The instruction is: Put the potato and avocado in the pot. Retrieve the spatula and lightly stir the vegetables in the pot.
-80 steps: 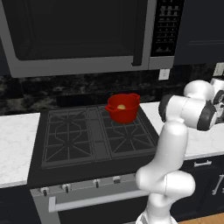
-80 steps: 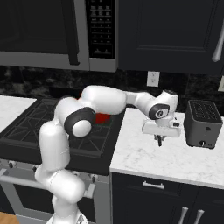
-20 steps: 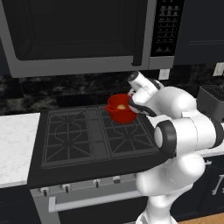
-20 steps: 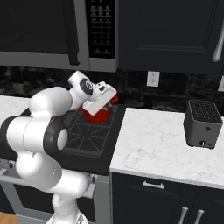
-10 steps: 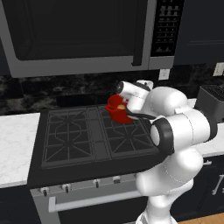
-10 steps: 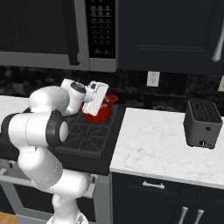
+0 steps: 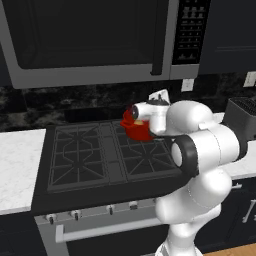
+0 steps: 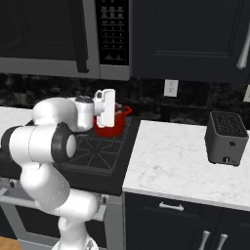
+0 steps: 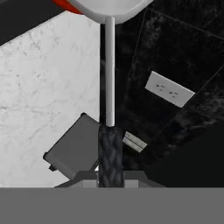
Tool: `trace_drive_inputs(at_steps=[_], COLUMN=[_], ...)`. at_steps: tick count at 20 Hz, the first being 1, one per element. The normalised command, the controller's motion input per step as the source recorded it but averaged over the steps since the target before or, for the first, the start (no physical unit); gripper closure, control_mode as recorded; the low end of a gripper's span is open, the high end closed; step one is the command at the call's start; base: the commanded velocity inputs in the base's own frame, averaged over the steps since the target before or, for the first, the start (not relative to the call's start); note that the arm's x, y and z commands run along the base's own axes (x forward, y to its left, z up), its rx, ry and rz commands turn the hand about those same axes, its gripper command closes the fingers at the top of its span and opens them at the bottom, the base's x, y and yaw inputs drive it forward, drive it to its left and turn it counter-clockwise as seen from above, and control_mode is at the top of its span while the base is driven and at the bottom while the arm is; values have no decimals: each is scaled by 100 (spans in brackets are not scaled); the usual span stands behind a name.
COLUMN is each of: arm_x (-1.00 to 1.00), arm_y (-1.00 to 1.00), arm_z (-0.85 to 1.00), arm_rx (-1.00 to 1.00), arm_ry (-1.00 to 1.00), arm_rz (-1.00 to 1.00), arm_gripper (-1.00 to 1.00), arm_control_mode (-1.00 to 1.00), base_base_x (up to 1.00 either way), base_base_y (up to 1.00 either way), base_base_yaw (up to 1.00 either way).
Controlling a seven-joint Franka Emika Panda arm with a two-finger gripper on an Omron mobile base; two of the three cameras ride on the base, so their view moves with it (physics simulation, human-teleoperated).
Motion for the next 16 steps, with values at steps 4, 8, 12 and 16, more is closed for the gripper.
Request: trace_drive_inputs(at_steps=[4,8,12,16], arm_x=[28,32,29,29], arm_y=[0,0,1,17], arm_z=[1,9,13,2], arm_rx=[-29,-29,-26,-25], arm_ry=[1,3,0,0], arm_rz=[14,18,17,16], arm_gripper=[100,100,100,100], arm_control_mode=[-100,-100,-100,-100], base_base_x=[0,0,0,0], base_base_y=[0,0,0,0], base_base_yaw=[0,0,0,0])
